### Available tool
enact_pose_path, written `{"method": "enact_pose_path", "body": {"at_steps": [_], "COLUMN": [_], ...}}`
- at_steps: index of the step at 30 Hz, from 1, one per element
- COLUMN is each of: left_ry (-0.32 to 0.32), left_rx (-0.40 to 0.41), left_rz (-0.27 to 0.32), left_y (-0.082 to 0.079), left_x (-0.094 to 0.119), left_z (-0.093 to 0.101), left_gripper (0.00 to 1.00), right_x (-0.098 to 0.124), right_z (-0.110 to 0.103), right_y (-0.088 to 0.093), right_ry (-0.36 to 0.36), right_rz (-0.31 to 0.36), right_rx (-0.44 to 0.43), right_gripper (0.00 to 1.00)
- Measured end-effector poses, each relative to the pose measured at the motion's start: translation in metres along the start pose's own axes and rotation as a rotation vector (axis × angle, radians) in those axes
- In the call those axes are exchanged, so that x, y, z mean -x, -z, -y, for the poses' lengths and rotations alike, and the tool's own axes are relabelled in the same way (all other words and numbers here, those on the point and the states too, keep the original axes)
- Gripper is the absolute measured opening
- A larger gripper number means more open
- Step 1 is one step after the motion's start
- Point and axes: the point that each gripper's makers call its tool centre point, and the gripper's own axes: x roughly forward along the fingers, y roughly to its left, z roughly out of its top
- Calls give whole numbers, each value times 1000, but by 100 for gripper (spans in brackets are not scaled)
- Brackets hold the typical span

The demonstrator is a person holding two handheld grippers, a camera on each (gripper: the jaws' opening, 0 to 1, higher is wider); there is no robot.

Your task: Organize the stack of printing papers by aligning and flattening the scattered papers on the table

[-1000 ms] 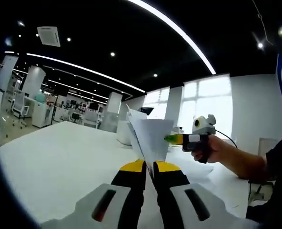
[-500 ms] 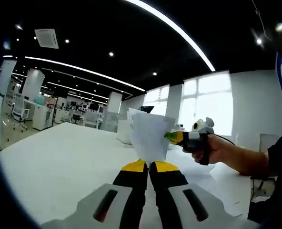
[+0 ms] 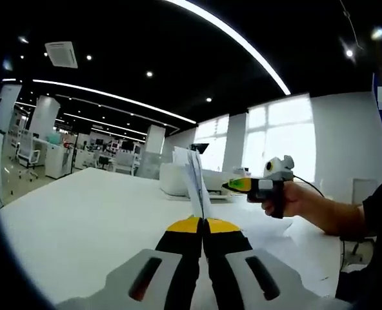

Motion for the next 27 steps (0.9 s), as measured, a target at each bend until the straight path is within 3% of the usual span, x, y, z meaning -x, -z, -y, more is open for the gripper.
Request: {"method": "enact_pose_path", "body": {"at_steps": [7, 20, 27], "left_ry": [-1, 0, 0], "left_rx": [-3, -2, 2], "left_rz": [-3, -3, -3], "left_y": [1, 1, 1], "left_x": [0, 0, 0], "left_z": [1, 1, 1], "left_gripper": [6, 6, 6], "right_x": [12, 30, 52], "right_z": [21, 39, 58], "right_y": [-11, -26, -49], "right_ry": [84, 124, 174], "right_rz": [-2, 19, 10], "right_rx": [111, 134, 183], "right_gripper": [25, 27, 30]}}
